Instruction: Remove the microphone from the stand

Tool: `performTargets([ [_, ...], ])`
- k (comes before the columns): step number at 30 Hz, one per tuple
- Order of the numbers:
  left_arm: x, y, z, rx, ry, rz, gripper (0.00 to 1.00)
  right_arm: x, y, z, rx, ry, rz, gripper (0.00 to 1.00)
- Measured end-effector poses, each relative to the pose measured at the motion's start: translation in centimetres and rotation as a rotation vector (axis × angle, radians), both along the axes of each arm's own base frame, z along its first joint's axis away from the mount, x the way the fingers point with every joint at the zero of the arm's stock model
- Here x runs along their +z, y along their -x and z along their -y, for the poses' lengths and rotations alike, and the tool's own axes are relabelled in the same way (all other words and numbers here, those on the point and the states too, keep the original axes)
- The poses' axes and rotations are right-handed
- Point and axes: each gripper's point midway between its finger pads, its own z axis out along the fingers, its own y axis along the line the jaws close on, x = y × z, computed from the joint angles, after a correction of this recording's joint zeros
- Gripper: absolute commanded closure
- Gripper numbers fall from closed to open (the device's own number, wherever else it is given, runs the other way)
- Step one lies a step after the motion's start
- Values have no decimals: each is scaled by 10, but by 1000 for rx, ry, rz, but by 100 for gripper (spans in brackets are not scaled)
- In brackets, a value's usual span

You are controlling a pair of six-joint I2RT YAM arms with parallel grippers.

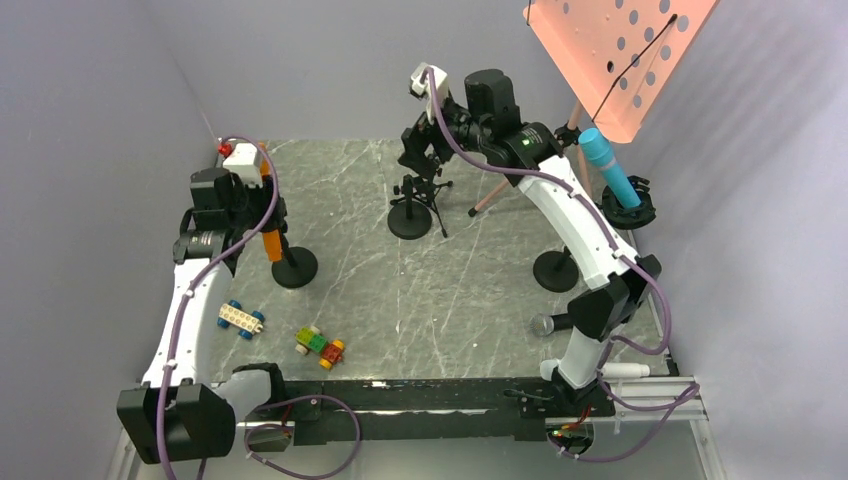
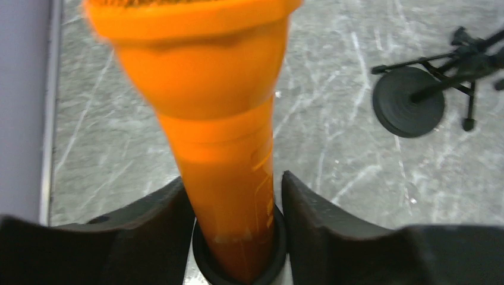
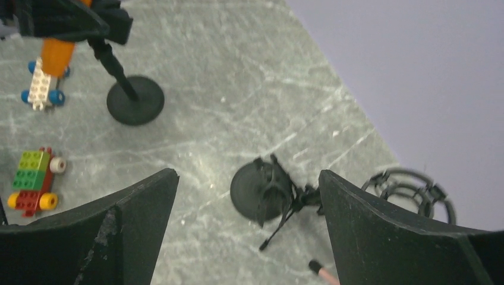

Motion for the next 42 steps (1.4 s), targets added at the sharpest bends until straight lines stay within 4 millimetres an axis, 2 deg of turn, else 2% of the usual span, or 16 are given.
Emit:
performTargets([
  [3,-1,8,11,-92,-20,32,55,-22,9,10,-19,44,-51,7],
  [6,4,17,29,-235,-32,56,59,-33,17,17,-14,73,-79,8],
  [14,20,39,113,-759,175,82,70,-48,40,26,91,96,-86,9],
  [18,41,45,157,-1013,224,110,69,-49,53,22,191,82,-83,5],
  [19,44,50,169,-1079,215,127,68,-55,61,22,227,85,-82,4],
  [23,43,82,210,-1310,178,169,64,-91,93,33,300,103,-113,2],
  [26,35,102,227,-1413,159,161,59,-124,117,43,331,116,-129,1],
  [29,21,112,235,-1478,120,142,50,-145,132,48,344,121,-140,2],
  [33,2,110,236,-1497,72,98,35,-156,135,50,346,116,-126,2],
  [35,-2,105,238,-1494,43,104,21,-159,134,50,344,110,-110,2],
  [37,0,100,242,-1489,-2,134,13,-163,134,50,343,105,-98,2],
  [39,3,97,247,-1483,-43,165,10,-166,134,50,342,104,-97,2],
  [42,12,92,254,-1459,-103,216,10,-166,133,51,338,102,-90,2],
])
